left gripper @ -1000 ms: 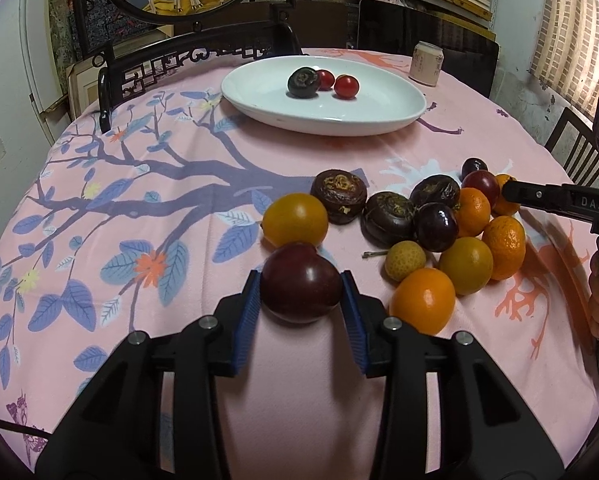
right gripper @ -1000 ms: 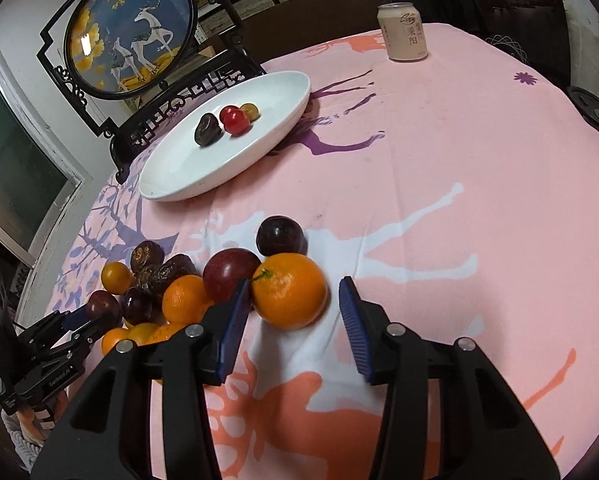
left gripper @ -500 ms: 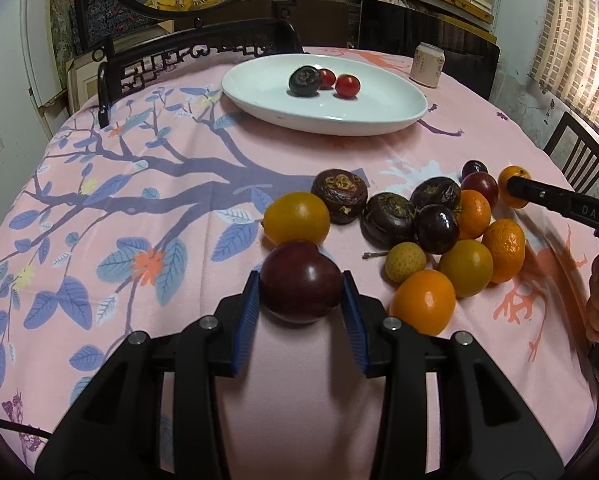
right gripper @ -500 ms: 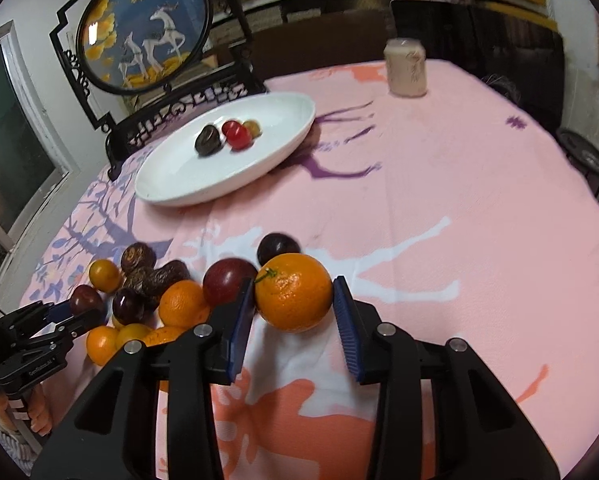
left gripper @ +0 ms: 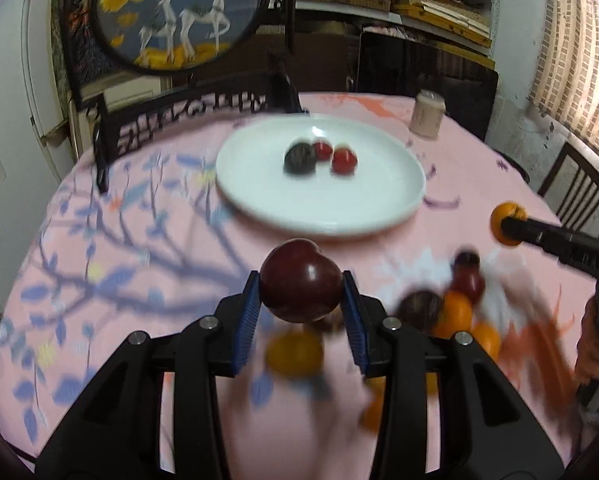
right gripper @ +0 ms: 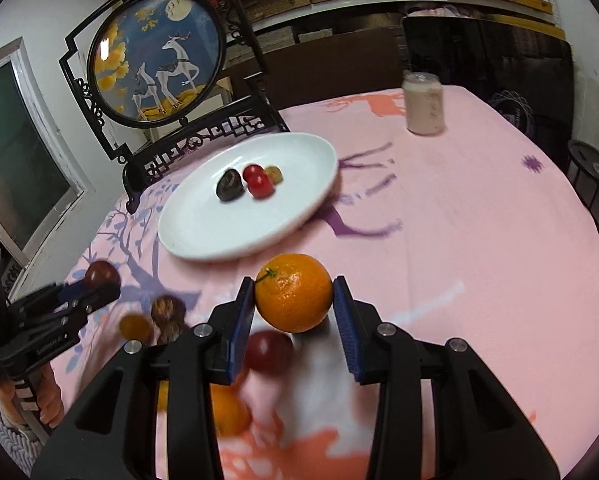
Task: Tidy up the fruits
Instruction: 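Drop the red plum and orange onto the white plate with both tools, then grasp an orange with the left tool while the right tool grasps a dark red plum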
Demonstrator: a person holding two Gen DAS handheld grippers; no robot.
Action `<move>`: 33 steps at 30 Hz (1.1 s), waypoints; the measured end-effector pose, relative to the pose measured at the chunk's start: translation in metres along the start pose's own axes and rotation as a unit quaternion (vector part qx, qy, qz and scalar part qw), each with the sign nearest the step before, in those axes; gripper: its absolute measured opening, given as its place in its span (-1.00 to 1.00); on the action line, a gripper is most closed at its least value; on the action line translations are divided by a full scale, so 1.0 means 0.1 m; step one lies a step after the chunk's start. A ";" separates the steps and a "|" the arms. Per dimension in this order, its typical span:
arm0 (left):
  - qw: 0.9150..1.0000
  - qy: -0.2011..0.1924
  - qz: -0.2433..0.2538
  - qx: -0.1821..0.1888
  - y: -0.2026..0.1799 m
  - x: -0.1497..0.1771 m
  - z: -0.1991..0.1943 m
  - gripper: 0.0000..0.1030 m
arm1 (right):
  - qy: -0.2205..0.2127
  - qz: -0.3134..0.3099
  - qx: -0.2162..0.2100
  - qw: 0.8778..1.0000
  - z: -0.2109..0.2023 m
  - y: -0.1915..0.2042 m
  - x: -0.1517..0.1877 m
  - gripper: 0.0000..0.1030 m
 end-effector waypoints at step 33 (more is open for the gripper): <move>0.997 -0.028 -0.029 -0.061 0.17 -0.02 0.24 0.52 | -0.007 -0.023 0.003 1.000 0.31 0.16 -0.11 0.12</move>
Point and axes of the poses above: each gripper's, at about its wrist camera, not at the fingertips, and z roughly the way its jaws point, y to its left, x to its underside, the point moved 2 cm from there along z, roughly the way its jaws point, and after that the axes turned 4 degrees about -z, right-handed, at the moved point
